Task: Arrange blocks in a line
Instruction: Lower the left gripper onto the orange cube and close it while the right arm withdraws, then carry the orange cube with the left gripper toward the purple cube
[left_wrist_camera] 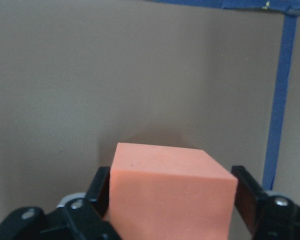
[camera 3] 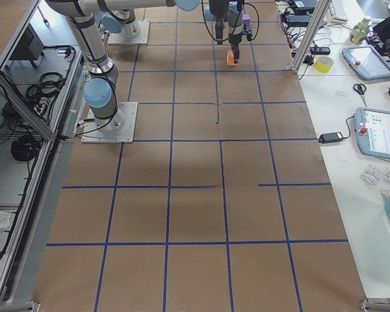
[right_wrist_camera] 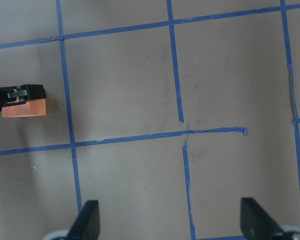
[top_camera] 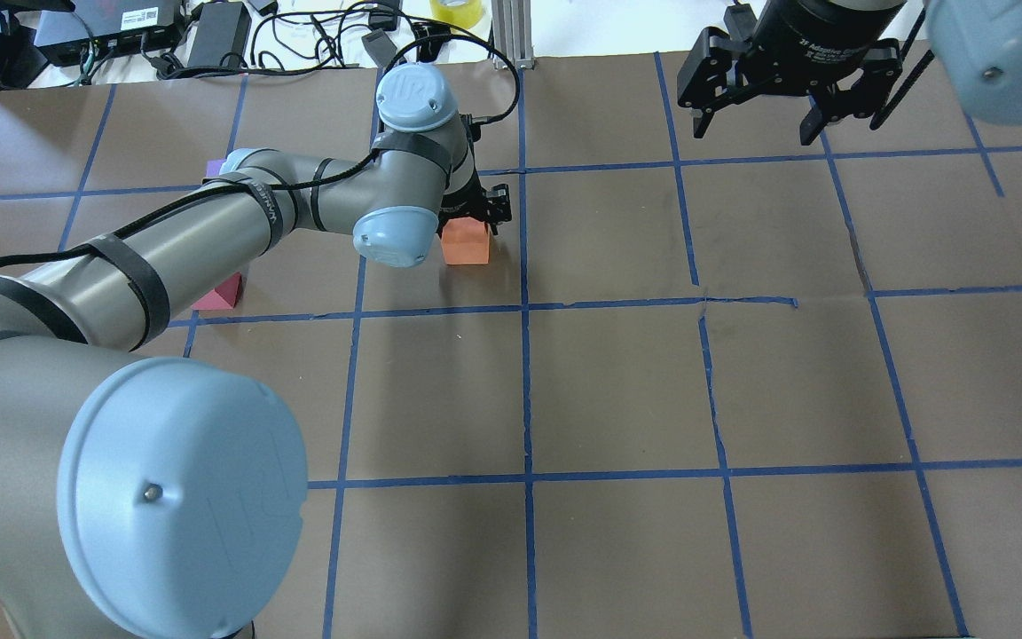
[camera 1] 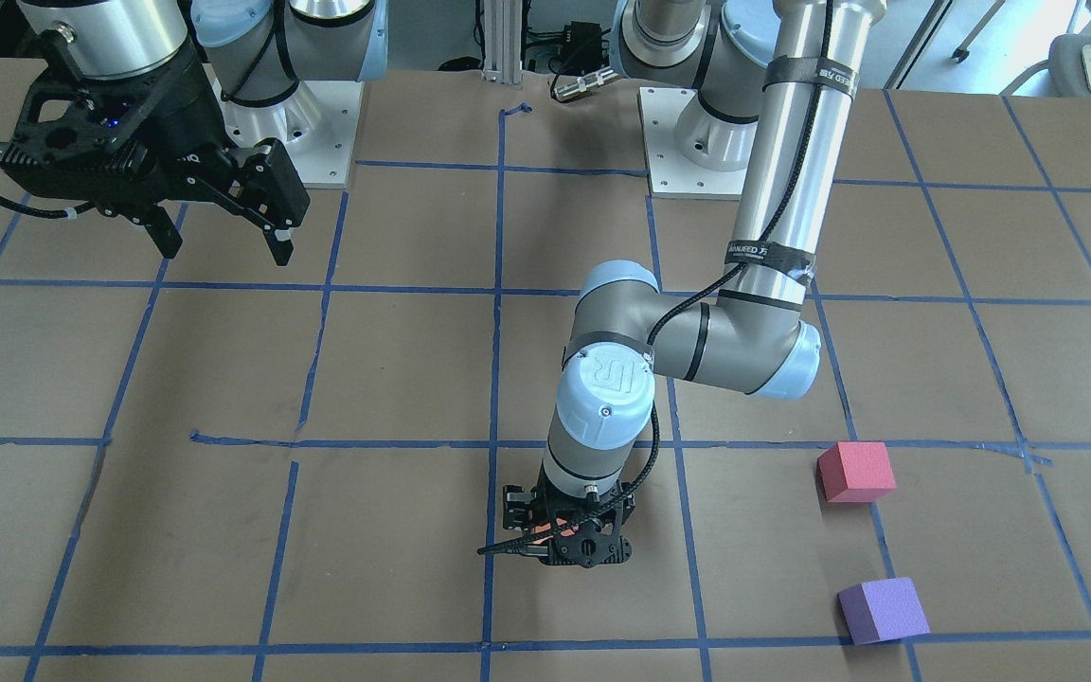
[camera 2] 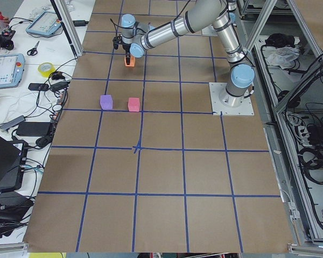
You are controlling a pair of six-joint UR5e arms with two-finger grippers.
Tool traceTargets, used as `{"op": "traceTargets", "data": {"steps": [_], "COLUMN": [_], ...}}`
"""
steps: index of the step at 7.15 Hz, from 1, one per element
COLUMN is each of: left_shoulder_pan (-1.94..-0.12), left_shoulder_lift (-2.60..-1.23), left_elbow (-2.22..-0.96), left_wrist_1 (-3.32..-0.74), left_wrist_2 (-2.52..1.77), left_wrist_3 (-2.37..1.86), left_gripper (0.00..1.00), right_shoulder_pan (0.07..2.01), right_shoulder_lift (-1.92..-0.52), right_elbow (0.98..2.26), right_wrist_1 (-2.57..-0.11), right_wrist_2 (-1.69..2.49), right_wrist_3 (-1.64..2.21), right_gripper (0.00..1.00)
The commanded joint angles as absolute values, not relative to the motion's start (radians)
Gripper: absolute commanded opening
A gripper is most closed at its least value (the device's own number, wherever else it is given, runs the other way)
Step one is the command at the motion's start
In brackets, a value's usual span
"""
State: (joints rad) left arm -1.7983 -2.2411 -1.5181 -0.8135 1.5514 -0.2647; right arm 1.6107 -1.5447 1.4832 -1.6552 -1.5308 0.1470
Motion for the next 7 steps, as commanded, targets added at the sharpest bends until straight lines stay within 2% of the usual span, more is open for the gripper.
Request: {"op": "traceTargets", "data": {"steps": [1, 4, 7], "left_shoulder_pan": [-1.799, -1.731, -1.532], "left_shoulder_lift": [-2.229, -2.154, -2.094], "left_elbow": [-1.511, -1.477, -1.492], "left_wrist_1": [-0.816, -0.951, -0.953], "left_wrist_2": [1.659, 1.684, 1.674], "left_wrist_3": [-0.216, -0.065, 0.027], "left_gripper": [0.13, 0.13, 0.13], "right_shoulder_pan": [1.611, 1.611, 1.611], "right_shoulder_lift": [-1.545, -1.545, -1.545], "right_elbow": [1.483, 1.488, 1.488], "right_wrist_1": [-1.655, -1.655, -1.655], "right_wrist_2": [-1.529, -1.528, -1.526], "right_wrist_3": [0.147, 0.147, 0.149], "right_gripper": [1.00, 1.00, 1.00]}}
